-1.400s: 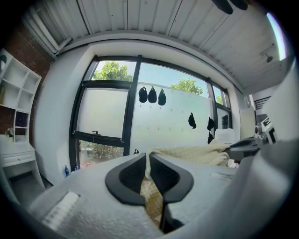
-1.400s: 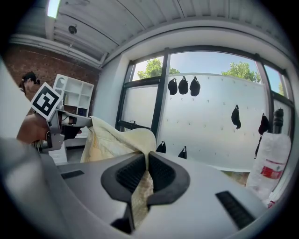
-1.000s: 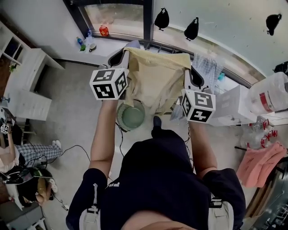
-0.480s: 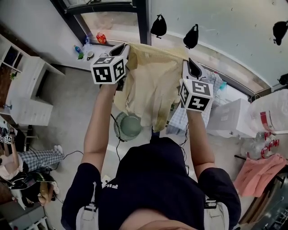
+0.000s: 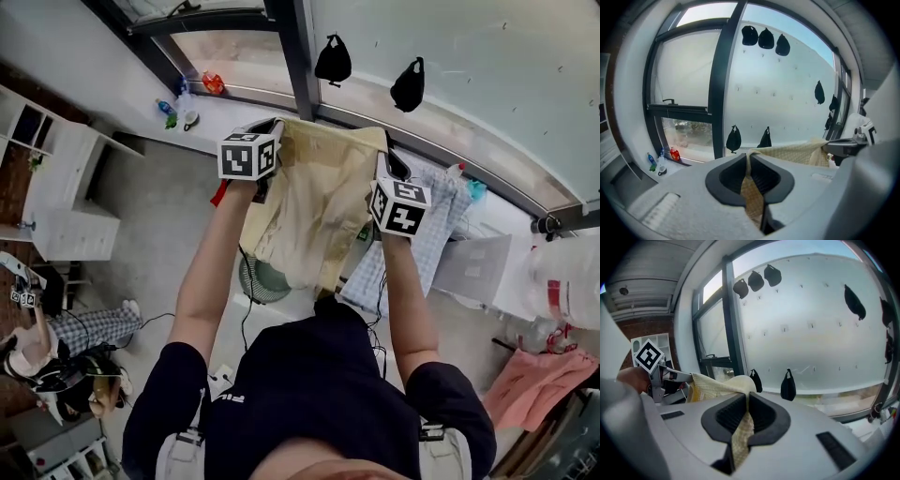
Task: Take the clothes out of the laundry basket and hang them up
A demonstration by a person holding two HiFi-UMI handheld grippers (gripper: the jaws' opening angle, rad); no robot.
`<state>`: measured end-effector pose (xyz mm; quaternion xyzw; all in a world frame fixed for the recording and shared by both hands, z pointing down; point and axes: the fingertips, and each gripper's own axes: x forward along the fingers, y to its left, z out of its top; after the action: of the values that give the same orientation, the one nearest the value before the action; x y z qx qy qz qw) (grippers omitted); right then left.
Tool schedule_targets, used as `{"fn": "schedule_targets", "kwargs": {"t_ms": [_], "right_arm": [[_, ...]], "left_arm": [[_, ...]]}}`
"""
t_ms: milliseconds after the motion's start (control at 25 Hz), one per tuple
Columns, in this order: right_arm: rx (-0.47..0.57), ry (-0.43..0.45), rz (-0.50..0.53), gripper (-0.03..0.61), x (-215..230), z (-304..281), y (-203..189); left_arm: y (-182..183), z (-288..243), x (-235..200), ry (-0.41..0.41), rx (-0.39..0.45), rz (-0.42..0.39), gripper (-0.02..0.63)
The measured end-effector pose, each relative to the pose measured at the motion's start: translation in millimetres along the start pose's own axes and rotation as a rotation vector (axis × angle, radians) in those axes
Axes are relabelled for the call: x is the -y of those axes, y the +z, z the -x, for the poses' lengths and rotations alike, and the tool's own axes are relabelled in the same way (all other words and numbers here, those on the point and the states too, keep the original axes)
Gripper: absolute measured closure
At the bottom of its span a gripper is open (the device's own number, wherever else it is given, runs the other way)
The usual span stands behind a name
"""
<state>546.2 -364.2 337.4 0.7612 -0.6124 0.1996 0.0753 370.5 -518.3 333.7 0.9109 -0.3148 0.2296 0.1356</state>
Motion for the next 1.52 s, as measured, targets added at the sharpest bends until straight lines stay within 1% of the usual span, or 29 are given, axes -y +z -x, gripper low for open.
{"fn": "schedule_targets", "kwargs": {"t_ms": [200,440,520,640,720,760,800,840,880,920,1000,1160,1360,1520], "right_arm": [[-0.109,0.013,-0.036,0.555,21.2,-52.6,-43.2],[-0.226,0.037,-0.107,0.554,37.0,-104.7,-92.0],[-0.255,0.032,-0.123,0.554,41.5,-115.9,-105.4],[-0.282,0.019,-0.142,0.554,47.5,-129.1,-118.2],[-0.298,0.021,-0.157,0.551,48.9,-136.9,-124.9],[-0.312,0.035,-0.162,0.518,47.4,-140.0,-129.3],[-0.331,0.061,-0.164,0.426,43.8,-142.2,-134.7],[-0.353,0.091,-0.164,0.342,39.1,-143.1,-140.4],[-0.371,0.115,-0.162,0.292,35.1,-143.0,-145.4],[-0.381,0.127,-0.158,0.258,32.6,-142.2,-148.7],[-0.381,0.126,-0.152,0.236,31.1,-140.1,-150.6],[-0.356,0.111,-0.146,0.225,29.5,-135.0,-146.0],[-0.324,0.119,-0.131,0.225,18.1,-123.6,-132.2],[-0.298,0.125,-0.118,0.225,3.7,-100.4,-124.6]], "left_arm": [[-35.8,-56.5,-13.4,0.003,-0.115,0.010,0.580],[-84.9,-110.2,-27.8,-0.015,-0.240,0.056,0.580],[-100.8,-124.2,-28.8,-0.025,-0.270,0.072,0.580],[-111.4,-138.9,-32.3,-0.014,-0.299,0.082,0.580],[-116.8,-146.6,-34.7,-0.011,-0.308,0.090,0.580],[-120.1,-149.2,-35.2,-0.015,-0.310,0.099,0.579],[-124.1,-151.0,-34.1,-0.026,-0.314,0.107,0.571],[-128.4,-151.9,-31.2,-0.043,-0.320,0.108,0.524],[-132.7,-152.1,-27.6,-0.060,-0.327,0.101,0.429],[-136.8,-151.8,-24.9,-0.070,-0.334,0.087,0.364],[-144.5,-150.2,-23.3,-0.074,-0.343,0.078,0.332],[-154.3,-140.4,-20.1,-0.101,-0.329,0.138,0.329],[-143.8,-115.3,-20.6,-0.092,-0.277,0.149,0.328],[-134.0,-82.1,-11.7,-0.105,-0.217,0.149,0.328]]}}
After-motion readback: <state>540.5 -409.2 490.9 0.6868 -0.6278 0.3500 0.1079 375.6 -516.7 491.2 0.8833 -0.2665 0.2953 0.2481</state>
